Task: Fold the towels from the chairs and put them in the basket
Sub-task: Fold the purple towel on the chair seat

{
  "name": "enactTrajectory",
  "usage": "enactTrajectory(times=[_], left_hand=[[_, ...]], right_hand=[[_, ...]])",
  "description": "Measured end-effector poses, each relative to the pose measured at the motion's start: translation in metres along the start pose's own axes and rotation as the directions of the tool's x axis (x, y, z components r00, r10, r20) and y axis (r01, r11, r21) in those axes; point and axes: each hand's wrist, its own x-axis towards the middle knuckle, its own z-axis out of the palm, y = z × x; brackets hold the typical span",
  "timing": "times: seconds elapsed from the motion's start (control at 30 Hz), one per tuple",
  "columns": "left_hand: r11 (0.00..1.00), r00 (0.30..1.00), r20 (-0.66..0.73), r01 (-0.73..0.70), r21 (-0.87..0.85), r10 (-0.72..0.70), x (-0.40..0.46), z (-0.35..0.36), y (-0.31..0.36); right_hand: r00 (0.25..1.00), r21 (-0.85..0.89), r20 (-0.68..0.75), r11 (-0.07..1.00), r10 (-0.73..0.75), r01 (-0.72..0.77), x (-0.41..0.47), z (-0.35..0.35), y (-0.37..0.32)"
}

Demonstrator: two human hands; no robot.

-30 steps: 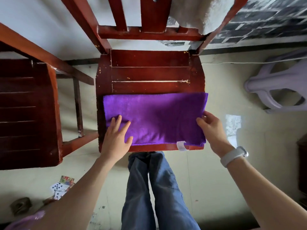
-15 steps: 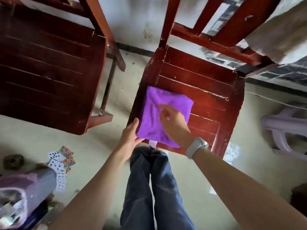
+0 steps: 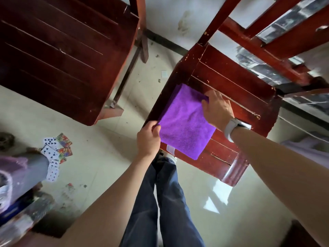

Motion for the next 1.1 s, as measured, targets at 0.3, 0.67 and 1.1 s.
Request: enactTrajectory(times=[0.3,0.67,1.1], left_hand=[[0.95,0.986,-0.118,-0.078,0.301,0.119,-0.002,-0.003,0.016],[0.324,0.633,0.481,-0.749,0.578,0.607,0.046,0.034,0.029],[0.247,0.64,0.488,-0.722,0.646,0.594,0.053,0.04,0.021]], right_hand=[[0.963,0.015,-0.253,0.995,-0.094,0.101,-0.01,0.004,0.0],[0.942,-0.314,-0.237,0.936,-0.238,0.158,-0.049,0.069,0.025],[0.923,-0.295,-0.167,0.911,-0.347,0.289,-0.092,0.114,0.044]])
